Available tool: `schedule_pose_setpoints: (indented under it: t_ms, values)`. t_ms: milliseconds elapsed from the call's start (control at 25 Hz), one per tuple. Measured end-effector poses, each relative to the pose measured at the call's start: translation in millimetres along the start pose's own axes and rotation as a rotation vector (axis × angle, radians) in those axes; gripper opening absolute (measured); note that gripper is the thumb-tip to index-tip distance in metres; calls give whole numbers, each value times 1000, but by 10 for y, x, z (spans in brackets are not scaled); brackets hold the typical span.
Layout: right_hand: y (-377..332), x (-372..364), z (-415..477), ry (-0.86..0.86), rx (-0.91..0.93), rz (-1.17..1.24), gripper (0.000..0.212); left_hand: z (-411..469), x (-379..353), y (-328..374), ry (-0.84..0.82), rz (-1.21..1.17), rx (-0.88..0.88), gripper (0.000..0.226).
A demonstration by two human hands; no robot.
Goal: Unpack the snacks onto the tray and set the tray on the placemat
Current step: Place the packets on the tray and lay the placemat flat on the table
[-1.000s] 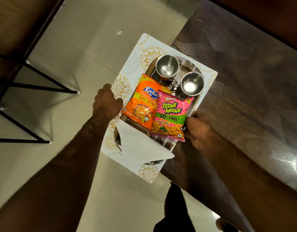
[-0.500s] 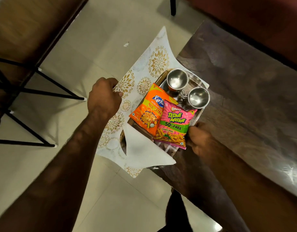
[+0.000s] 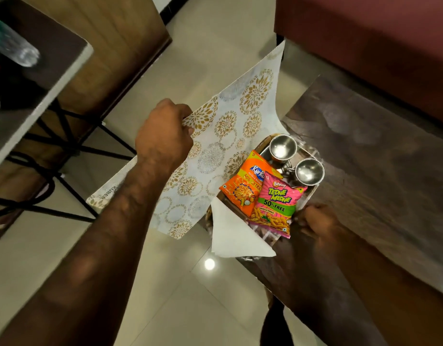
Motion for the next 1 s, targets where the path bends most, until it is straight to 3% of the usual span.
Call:
schedule_pose_setpoints:
  t_ms: [80,200,360,640,720,880,1000]
  values:
    - [-28,163,-150,105,64,-83,13,-9,247,96,31,25,-2,27]
    - [-151,444,-552,277,345,-127,45,-77,671,325,89,28,-76,26]
    - [-578,919,-1242,359,729,-112,62,-207,1213,688,99,29,-187,23]
    - [-1157,1981,-2413,443,933,-38,86,-347,1747,1171,-62,-243,-411,26]
    - [-1077,2243,-2694,388,957,17,81,-352,1775,1290,-214,-357,-455,22]
    - [-679,2659,-2942,186,954,158,38,-331,1668,1578,-443,-572,-467,14]
    - [-305,2870,-2966,225,933,225,29,-304,1470,1899,-496,-496,-545,15]
Point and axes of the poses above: each hand's wrist, its own z-axis towards the middle knuckle, its own x-axis out of the back of the hand, y = z × x, the point moved 1 cm from there along z, towards the middle knuckle, and after that the axes turned 12 degrees about -z, right-handed, at the moved point
